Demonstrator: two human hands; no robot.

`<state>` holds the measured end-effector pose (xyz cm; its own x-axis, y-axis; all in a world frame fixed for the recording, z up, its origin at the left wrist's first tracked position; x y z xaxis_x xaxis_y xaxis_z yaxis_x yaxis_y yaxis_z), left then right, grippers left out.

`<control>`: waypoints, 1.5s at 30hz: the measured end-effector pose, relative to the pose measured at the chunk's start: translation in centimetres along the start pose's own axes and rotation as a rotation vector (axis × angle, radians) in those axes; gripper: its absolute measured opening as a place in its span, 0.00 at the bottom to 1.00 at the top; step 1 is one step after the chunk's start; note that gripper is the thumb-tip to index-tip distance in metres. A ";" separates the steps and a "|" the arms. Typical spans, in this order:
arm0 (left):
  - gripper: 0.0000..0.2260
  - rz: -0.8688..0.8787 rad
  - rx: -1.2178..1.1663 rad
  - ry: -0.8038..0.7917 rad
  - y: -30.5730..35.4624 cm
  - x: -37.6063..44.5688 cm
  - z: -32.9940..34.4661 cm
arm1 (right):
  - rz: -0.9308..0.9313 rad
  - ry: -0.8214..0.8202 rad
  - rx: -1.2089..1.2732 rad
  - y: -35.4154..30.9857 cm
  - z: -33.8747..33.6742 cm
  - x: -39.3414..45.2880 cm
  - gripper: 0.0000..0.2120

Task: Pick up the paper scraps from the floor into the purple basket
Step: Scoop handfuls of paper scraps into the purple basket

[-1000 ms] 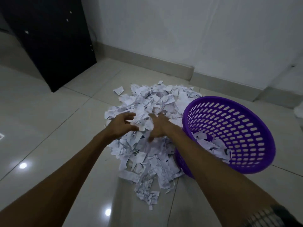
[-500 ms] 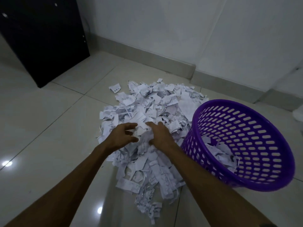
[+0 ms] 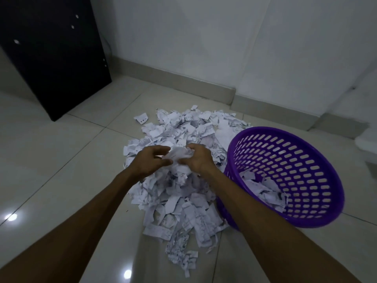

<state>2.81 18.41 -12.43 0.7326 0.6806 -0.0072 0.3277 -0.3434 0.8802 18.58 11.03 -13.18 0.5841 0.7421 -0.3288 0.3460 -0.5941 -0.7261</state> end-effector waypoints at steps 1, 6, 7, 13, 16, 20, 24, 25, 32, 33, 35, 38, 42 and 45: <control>0.19 0.025 0.034 -0.006 0.8 0.0 -0.2 | 0.004 -0.008 0.027 -0.5 -0.2 -0.1 0.24; 0.16 0.026 0.034 0.062 2.9 0.0 -1.6 | 0.037 -0.038 0.173 -2.3 -1.4 -0.6 0.31; 0.16 0.033 0.013 0.072 3.4 -0.1 -1.8 | 0.046 -0.057 0.220 -2.5 -1.7 -0.7 0.32; 0.12 0.094 -0.131 0.191 6.8 -0.2 -3.3 | 0.070 -0.181 0.446 -4.0 -4.5 -2.4 0.29; 0.10 0.134 -0.183 0.223 9.3 -0.2 -3.5 | 0.062 -0.218 0.513 -4.7 -6.6 -3.5 0.22; 0.08 0.181 -0.215 0.249 12.8 -0.1 -2.8 | 0.099 -0.241 0.608 -4.6 -9.3 -4.8 0.41; 0.06 0.206 -0.279 0.207 16.3 0.1 -0.5 | 0.093 -0.271 0.719 -3.4 -13.0 -6.3 0.29; 0.05 0.215 -0.297 0.196 17.0 0.2 0.1 | 0.097 -0.270 0.734 -3.0 -13.9 -6.7 0.27; 0.10 0.225 -0.367 0.133 21.0 1.4 6.1 | 0.102 -0.201 0.775 1.1 -19.7 -7.9 0.22; 0.10 0.211 -0.380 0.125 21.1 1.7 7.1 | 0.107 -0.196 0.780 1.9 -20.5 -8.2 0.21; 0.10 0.187 -0.378 0.116 20.9 2.0 8.9 | 0.112 -0.191 0.784 3.2 -21.4 -8.4 0.19; 0.10 0.150 -0.379 0.088 20.5 2.3 11.3 | 0.106 -0.195 0.779 4.9 -22.4 -8.5 0.14; 0.13 0.105 -0.396 0.049 20.3 2.3 14.1 | 0.137 -0.161 0.784 7.7 -23.2 -8.4 0.12; 0.15 0.074 -0.398 -0.003 20.1 2.4 15.4 | 0.226 -0.112 0.774 9.7 -23.3 -8.2 0.14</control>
<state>20.32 3.13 -2.03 0.7477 0.6611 0.0618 0.0184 -0.1137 0.9933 34.26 -8.00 -3.47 0.4881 0.6808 -0.5462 -0.4010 -0.3809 -0.8331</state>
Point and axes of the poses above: each hand's wrist, its own x-axis towards the middle knuckle, its own z-axis out of the palm, y = z × x, the point moved 6 cm from there along x, towards the middle knuckle, and after that the axes turned 11 degrees about z, right-handed, at the moved point
